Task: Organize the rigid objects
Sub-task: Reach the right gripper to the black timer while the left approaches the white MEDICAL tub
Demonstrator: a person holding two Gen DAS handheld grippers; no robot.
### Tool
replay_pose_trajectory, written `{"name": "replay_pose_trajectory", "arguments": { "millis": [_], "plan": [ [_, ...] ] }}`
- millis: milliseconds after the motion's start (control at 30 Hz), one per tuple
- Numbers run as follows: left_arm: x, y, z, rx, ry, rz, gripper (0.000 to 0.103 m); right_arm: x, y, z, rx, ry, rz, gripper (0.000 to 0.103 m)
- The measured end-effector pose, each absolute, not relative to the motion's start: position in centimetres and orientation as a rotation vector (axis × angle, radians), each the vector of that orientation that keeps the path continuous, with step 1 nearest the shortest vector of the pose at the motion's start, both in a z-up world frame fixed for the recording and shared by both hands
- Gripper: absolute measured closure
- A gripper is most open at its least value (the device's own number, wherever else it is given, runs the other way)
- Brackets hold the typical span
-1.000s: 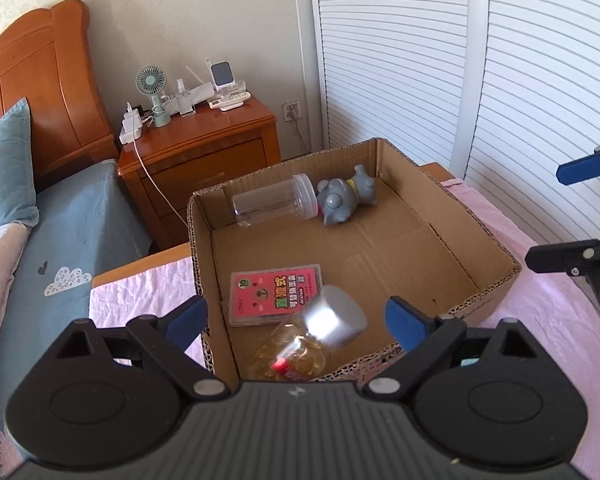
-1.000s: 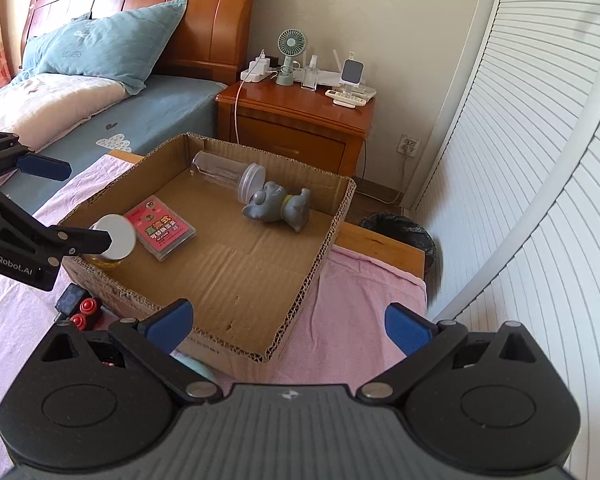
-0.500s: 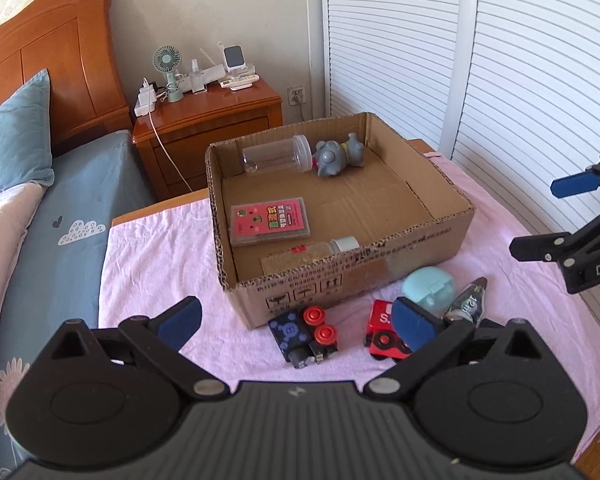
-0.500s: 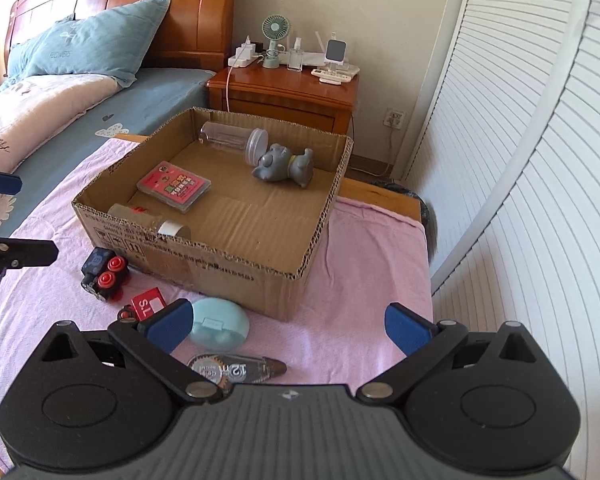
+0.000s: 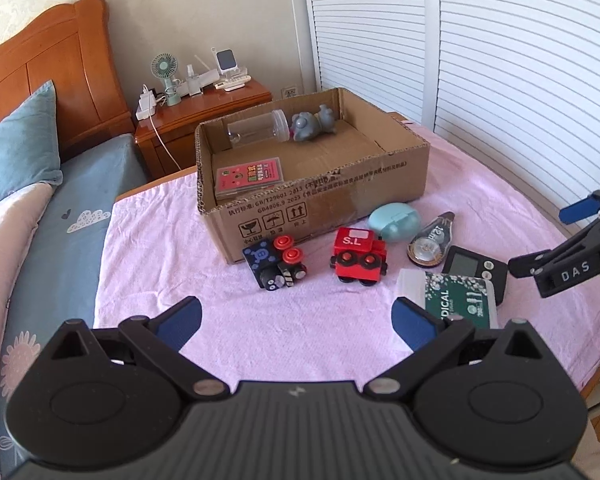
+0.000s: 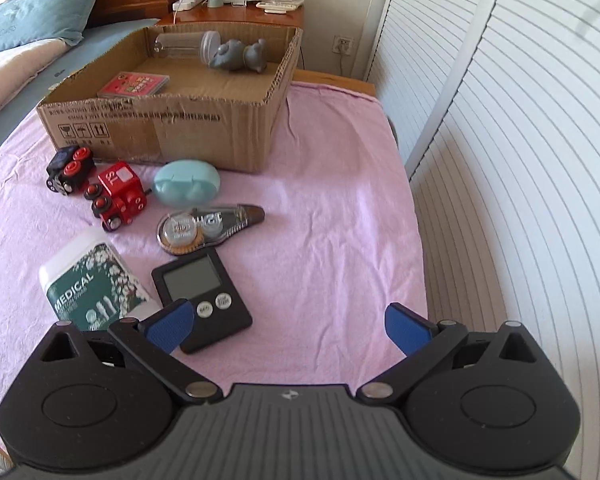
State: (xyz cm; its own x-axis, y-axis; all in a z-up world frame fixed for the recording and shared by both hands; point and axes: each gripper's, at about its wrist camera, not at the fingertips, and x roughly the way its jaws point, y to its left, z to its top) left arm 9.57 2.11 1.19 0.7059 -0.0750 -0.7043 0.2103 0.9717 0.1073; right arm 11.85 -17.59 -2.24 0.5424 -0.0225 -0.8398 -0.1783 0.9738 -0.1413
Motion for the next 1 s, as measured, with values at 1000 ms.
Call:
{"name": "replay_pose_trajectory", "arguments": {
  "millis": [1000],
  "plan": [
    [9.1,4.0,-2.3,0.014,0.867,-0.225,0.002,17.1,-13.1,-6.5,-0.142,0.971,0.064,0.0]
  ]
}}
